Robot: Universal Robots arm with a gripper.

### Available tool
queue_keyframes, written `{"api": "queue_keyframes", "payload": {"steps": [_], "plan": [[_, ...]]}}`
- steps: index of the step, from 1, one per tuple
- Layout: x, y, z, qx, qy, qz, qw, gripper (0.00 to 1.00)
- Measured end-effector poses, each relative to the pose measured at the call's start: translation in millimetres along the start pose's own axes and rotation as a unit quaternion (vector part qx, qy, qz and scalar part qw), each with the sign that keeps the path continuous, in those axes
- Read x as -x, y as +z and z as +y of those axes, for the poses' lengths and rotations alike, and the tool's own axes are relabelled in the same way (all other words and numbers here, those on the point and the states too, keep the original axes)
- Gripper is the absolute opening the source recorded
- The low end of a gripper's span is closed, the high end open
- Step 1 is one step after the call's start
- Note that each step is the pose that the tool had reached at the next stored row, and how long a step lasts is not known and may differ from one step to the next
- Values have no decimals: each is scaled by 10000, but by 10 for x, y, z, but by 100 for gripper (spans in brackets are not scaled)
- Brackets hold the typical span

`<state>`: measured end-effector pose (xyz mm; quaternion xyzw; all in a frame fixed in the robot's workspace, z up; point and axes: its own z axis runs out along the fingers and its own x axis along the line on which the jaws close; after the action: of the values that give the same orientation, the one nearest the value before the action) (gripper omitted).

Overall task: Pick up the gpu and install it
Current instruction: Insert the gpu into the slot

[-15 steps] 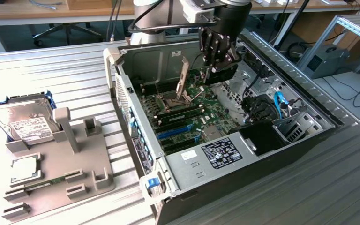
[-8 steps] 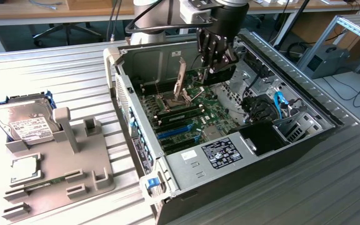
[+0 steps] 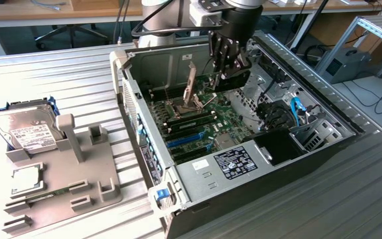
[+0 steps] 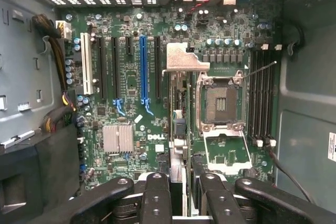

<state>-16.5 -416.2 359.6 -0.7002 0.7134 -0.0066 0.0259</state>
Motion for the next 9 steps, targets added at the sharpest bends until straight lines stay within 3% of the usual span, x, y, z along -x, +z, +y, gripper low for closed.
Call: {"api": "queue_keyframes", "payload": {"steps": [9], "plan": [[-56,15,45,-2,49,1,10000,27]]}}
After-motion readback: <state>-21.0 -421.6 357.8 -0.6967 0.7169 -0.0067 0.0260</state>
